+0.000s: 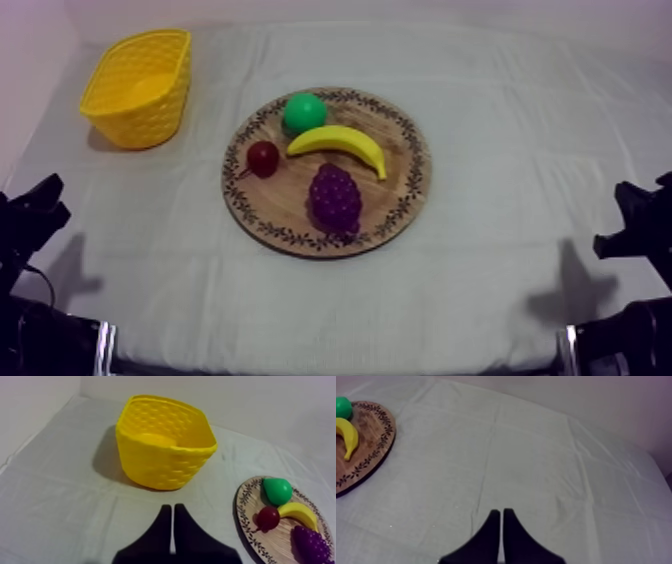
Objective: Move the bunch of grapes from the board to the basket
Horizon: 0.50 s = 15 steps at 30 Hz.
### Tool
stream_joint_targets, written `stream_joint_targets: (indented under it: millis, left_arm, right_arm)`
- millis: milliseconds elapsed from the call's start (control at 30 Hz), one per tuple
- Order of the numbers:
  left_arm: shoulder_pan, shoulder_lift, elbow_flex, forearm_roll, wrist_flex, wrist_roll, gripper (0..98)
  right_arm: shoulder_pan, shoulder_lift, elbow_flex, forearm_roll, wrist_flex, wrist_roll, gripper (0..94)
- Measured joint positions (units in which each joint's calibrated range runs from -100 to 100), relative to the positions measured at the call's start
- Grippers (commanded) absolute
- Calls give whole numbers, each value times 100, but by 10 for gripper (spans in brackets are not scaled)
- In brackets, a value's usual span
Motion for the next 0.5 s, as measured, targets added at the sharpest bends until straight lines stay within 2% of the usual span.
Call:
stream_joint_targets:
  millis: [300,500]
  left_arm:
    - [9,0,0,0,0,0,0]
    - [315,0,0,0,0,-2,0]
  right_arm:
    - [0,0,0,0,0,0,3]
    - [0,0,0,0,0,0,3]
